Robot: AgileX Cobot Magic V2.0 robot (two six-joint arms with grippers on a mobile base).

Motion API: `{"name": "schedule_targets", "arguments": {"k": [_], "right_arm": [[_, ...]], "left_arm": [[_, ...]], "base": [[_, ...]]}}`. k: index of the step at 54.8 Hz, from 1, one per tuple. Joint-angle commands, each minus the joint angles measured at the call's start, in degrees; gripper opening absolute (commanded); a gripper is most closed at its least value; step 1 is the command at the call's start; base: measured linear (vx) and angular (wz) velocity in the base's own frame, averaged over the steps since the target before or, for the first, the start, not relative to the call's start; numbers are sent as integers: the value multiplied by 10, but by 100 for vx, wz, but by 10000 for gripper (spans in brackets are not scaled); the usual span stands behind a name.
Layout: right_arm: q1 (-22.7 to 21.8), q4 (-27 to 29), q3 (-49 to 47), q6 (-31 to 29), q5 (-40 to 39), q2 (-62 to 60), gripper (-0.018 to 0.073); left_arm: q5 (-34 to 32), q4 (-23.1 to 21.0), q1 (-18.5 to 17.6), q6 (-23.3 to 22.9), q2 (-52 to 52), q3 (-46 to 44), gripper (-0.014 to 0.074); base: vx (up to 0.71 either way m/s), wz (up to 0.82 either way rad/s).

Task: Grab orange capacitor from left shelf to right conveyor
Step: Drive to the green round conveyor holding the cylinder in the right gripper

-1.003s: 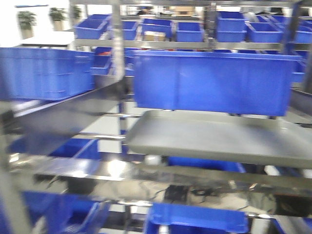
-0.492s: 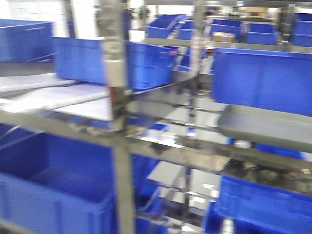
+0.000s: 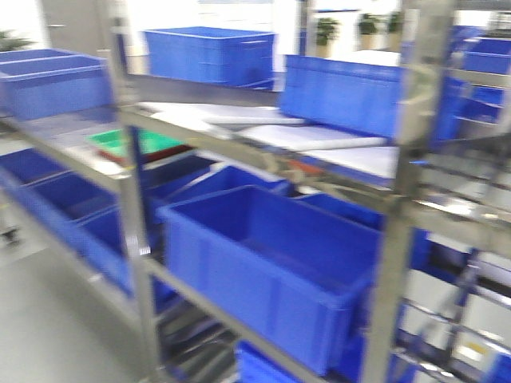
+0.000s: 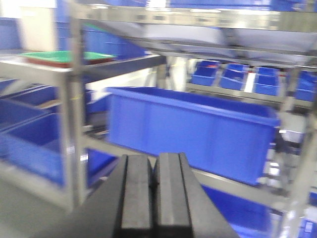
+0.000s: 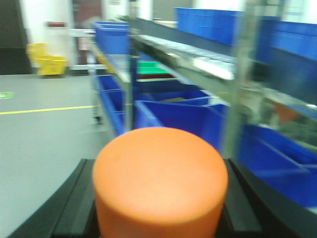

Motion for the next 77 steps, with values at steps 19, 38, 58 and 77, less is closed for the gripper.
{"name": "schedule_targets", "arguments": {"k": [19,38,58,77], "right_arm": [[-3,-6,-15,-2,-51,5,-8],[-3,-6,-15,-2,-51,5,-8],[-3,-6,-15,-2,-50,5,-8],[-3,-6,-15,-2,-50,5,-8]], "left_arm": [[-47,-3,-4,-3,-2,-17,-6],[-47,-3,-4,-3,-2,-17,-6],[-47,-3,-4,-3,-2,-17,-6],[-47,-3,-4,-3,-2,-17,-6]], "base": [[-9,62],[5,38],[11,43],[17,64]]}}
